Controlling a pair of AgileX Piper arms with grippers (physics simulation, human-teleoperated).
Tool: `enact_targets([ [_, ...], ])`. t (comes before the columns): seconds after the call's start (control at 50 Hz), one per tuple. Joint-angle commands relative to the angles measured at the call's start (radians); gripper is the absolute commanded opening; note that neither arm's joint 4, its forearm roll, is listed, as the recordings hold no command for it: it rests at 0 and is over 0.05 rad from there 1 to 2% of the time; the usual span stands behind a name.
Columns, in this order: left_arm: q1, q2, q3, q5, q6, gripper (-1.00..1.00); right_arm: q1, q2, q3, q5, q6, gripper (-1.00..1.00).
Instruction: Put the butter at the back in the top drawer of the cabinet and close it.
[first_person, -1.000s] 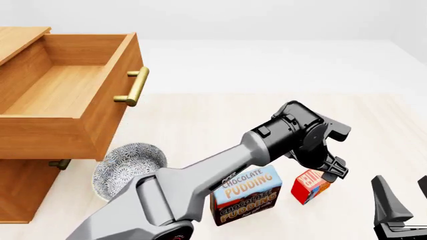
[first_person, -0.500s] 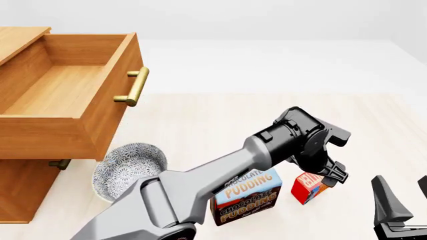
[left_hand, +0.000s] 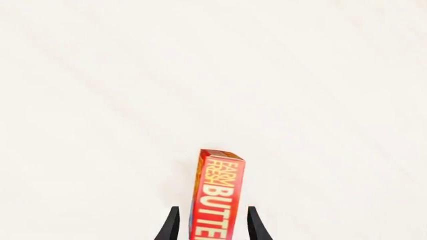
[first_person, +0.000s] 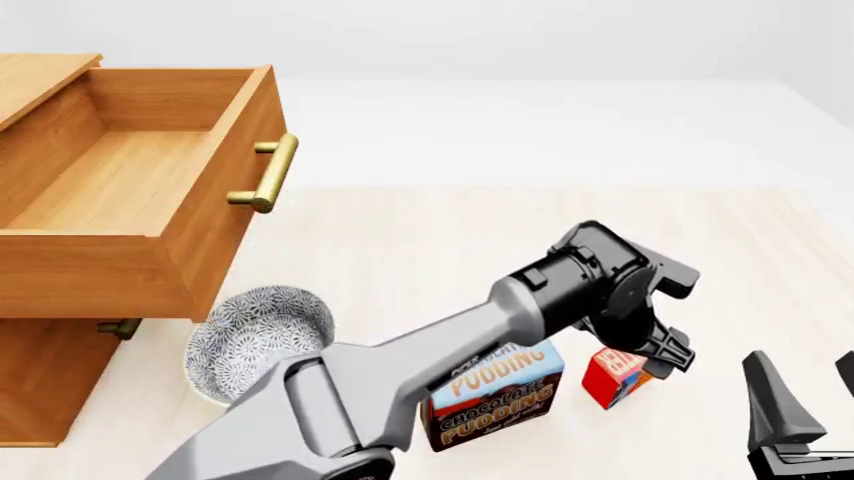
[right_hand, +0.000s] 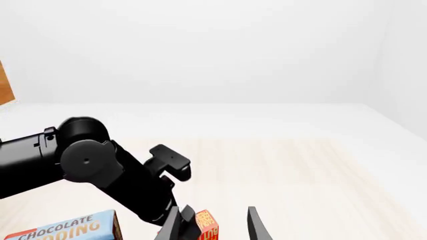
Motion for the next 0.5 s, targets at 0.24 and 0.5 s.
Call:
enact_targets([
  [0.24,0.001,0.072,-0.106,0.043,-0.006,1.0,0.0,0.0,0.0,0.0,0.0,1.0],
  [0.5,-0.002,0.083,-0.099,0.031,-0.016,1.0,0.0,0.0,0.0,0.0,0.0,1.0],
])
